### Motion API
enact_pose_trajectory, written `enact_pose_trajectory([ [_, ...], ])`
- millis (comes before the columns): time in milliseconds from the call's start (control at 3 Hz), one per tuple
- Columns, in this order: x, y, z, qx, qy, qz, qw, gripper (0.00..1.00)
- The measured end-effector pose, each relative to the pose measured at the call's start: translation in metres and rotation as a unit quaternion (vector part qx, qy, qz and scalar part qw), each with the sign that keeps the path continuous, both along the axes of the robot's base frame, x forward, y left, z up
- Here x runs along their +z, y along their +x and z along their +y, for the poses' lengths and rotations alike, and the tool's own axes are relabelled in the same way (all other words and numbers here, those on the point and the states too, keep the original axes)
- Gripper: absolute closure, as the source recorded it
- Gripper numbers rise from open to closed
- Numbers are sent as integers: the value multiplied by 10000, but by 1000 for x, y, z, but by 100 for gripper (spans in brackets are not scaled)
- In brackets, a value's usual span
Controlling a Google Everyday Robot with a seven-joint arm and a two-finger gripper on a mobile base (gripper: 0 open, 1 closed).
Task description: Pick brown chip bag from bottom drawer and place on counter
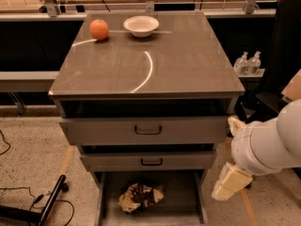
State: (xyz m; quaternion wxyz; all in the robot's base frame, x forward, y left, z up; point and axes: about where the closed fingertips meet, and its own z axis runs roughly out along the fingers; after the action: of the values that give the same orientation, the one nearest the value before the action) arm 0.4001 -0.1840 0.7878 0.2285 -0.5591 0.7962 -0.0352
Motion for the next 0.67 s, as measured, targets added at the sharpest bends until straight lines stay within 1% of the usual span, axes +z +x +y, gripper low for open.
enact_pose_trajectory([
  [333,-13,10,7,-32,11,-11,10000,0],
  [667,-67,18,17,-73,43,51,10000,0],
])
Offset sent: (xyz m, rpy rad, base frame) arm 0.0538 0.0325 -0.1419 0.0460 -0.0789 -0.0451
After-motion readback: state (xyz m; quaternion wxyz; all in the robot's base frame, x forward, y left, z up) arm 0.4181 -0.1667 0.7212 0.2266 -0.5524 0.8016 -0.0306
